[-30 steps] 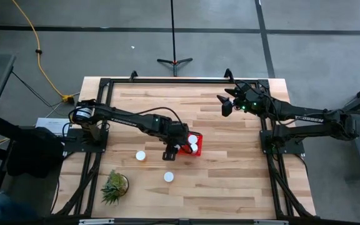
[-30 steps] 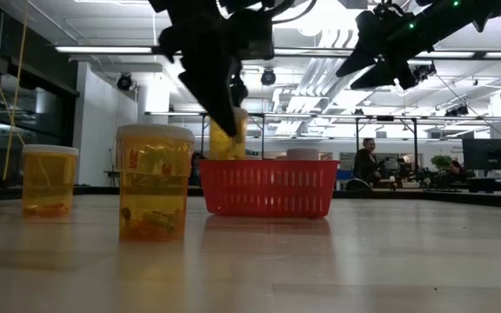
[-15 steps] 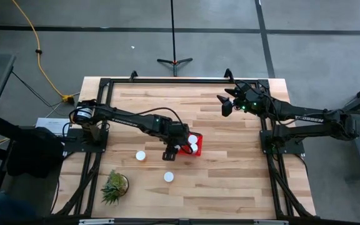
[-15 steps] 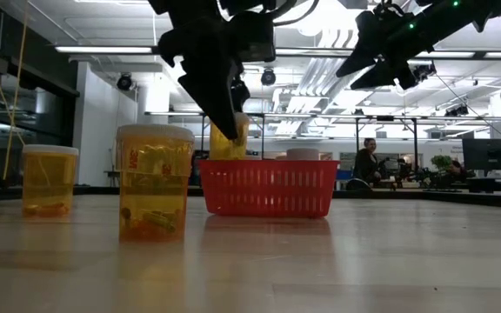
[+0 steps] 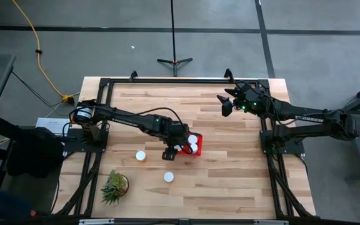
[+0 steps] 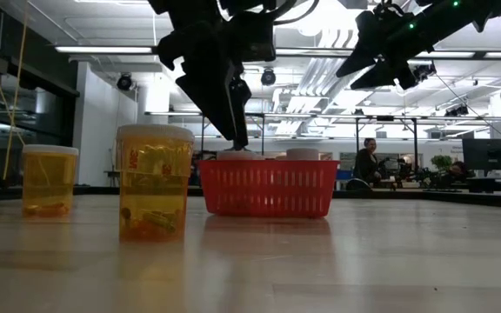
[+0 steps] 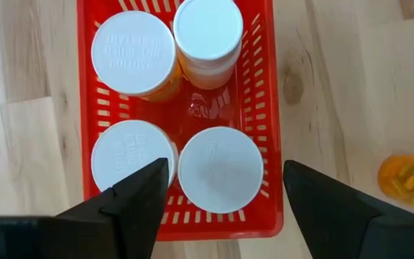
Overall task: Pick and place pill bottles into a basket
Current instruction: Put the top orange pill bottle into the red bin
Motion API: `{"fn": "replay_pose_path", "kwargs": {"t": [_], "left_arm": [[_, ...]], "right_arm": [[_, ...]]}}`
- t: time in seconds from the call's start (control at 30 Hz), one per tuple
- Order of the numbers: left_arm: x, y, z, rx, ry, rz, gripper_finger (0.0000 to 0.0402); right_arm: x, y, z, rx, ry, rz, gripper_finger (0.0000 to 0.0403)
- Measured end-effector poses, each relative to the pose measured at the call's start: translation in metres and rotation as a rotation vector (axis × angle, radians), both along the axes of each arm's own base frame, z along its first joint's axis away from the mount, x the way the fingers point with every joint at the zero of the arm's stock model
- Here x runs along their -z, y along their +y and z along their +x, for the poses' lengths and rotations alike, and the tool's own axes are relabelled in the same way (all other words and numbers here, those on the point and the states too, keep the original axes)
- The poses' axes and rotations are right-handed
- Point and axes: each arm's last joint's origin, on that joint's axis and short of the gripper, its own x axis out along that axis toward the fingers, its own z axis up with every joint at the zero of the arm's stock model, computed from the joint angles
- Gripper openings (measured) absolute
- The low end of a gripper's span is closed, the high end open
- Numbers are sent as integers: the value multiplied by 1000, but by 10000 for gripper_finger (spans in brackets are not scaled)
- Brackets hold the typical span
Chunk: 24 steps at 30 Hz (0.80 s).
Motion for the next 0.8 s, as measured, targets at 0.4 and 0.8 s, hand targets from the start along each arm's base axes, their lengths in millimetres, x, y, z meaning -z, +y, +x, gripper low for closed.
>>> {"fn": "replay_pose_path", "kwargs": {"t": [0.4, 0.8], "left_arm": [[-3, 1, -22, -156, 189, -59, 317], [-29, -6, -68, -371, 434, -112, 317]], "right_arm": [[0, 0, 0, 0, 0, 0, 256], [1, 0, 0, 0, 7, 2, 256]]}}
